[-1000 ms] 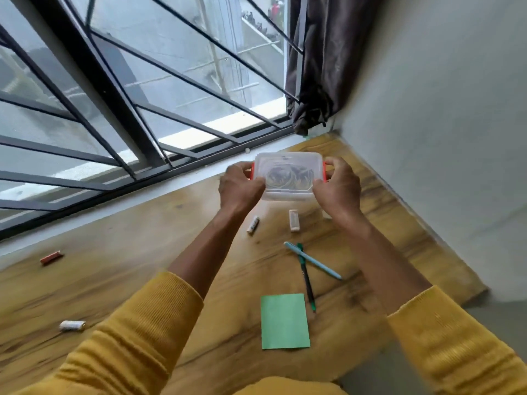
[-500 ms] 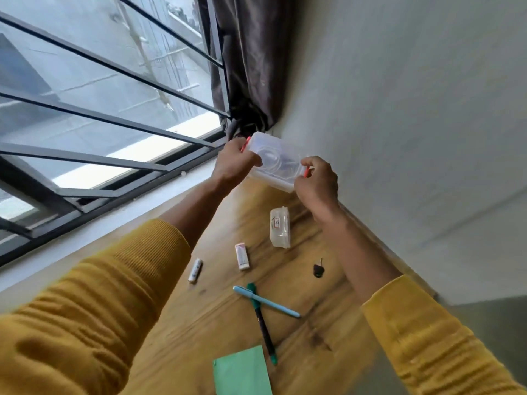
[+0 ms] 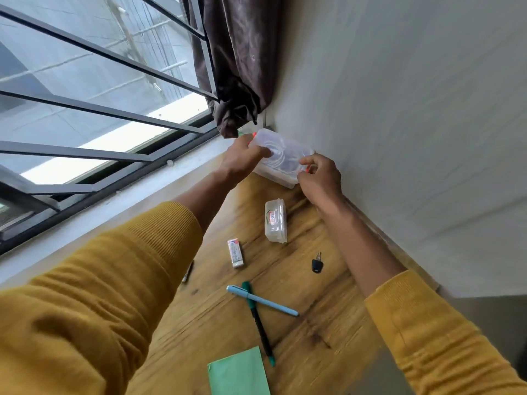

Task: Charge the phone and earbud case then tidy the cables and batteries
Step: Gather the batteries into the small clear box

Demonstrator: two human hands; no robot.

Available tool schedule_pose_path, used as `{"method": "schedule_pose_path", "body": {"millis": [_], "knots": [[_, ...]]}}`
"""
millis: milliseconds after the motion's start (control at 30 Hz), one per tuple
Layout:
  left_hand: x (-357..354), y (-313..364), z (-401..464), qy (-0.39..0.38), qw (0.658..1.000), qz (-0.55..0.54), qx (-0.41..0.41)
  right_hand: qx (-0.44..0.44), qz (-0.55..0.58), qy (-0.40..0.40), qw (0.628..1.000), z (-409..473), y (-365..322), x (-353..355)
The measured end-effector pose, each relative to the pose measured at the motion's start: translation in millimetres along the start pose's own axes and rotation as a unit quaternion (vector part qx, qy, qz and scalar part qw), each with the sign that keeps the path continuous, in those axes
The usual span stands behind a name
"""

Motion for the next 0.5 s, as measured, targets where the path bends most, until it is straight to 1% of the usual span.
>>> {"method": "schedule_pose_path", "body": {"millis": [67,167,233,400,500], "knots": [[-1,9,-19,0.022,0.999,0.029,-0.003,-0.003,0.0,0.01,1.0,-7,3,1],[-7,9,-45,0.105,0.99,0.08,-0.044,0.009,-0.01,0.028,1.0,-25,10,1],[-13,1,-61,0.136,0.983,0.107,-0.065,0.011,-0.004,0.02,1.0,-44,14,-1],[-32,-18,-95,0.098,0.98,0.167,-0.049,0.04,-0.016,-0.007,0.999,-85,29,-9],[-38,-26,-98,0.075,0.985,0.157,-0.015,0.044,-0.031,-0.037,0.998,-101,34,-15]]}}
Point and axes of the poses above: each hand's wrist, its own z-axis towards the middle knuckle, its own x-axis out of the back of the hand, y = z × x, the point moved 2 cm from there along z, towards the middle knuckle, and after that the axes turned 7 degrees about x, right-handed, at the moved point
